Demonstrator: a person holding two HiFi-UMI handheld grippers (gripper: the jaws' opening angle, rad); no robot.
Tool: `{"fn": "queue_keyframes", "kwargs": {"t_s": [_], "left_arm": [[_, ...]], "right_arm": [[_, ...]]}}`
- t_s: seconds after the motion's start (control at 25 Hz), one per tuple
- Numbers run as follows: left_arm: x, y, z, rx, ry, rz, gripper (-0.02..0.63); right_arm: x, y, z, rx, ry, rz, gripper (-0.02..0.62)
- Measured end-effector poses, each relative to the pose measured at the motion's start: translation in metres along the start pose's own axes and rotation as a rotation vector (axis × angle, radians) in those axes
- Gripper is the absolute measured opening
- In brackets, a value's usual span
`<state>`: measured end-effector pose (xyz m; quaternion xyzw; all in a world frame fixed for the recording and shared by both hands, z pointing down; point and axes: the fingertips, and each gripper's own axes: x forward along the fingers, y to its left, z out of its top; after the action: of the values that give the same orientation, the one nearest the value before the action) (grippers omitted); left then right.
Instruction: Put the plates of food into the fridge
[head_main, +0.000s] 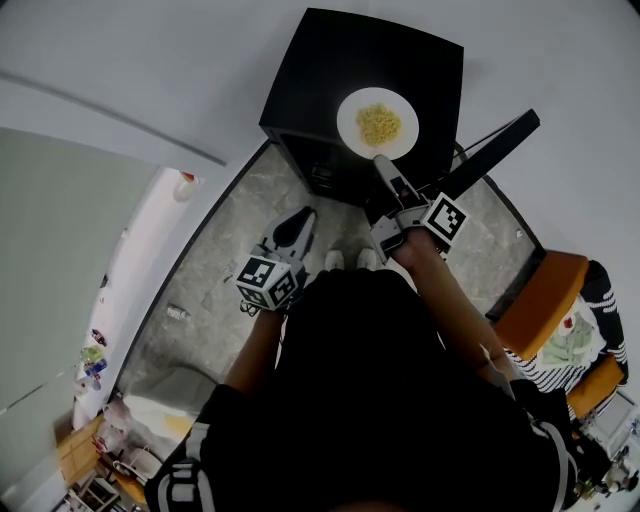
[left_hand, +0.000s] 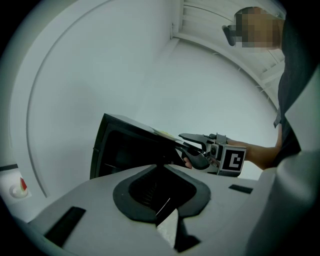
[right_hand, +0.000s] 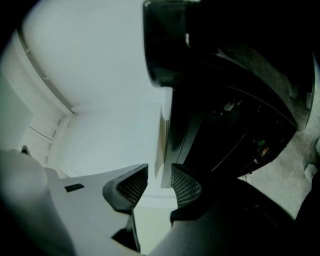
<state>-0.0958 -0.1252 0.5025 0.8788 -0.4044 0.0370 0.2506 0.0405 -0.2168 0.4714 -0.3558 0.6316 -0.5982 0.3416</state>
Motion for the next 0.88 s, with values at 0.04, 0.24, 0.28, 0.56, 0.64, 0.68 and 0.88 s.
{"fn": "queue_keyframes", "kwargs": {"t_s": [0.04,0.24,0.28,0.56,0.64,0.68,0.88], "left_arm": [[0.001,0.001,0.000,-0.001,0.001,0.001,0.038],[0.002,0.002,0.000,-0.002,-0.001,0.005,0.037],[0.002,0.002,0.000,-0.003,-0.001,0.004,0.037],[0.003,0.002,0.000,-0.003,0.000,0.005,0.037],[0.003,0.002,0.000,-0.002,0.001,0.004,0.037],[0.002,0.003,0.000,-0.002,0.002,0.004,0.038],[0.005,-0.001,-0.004,-0.004,0.006,-0.003,0.037]], "right_arm": [[0.002,0.000,0.001,0.003,-0.003,-0.003,0.138],[0.009,-0.002,0.004,0.015,-0.018,-0.010,0.138],[0.010,-0.002,0.004,0.019,-0.019,-0.008,0.138],[0.013,-0.005,0.006,0.030,-0.018,-0.023,0.131],[0.014,-0.002,0.005,0.028,-0.011,-0.005,0.079],[0.014,0.000,0.004,0.023,-0.007,0.004,0.055],[0.009,-0.001,0.005,0.021,0.002,0.027,0.051]]}}
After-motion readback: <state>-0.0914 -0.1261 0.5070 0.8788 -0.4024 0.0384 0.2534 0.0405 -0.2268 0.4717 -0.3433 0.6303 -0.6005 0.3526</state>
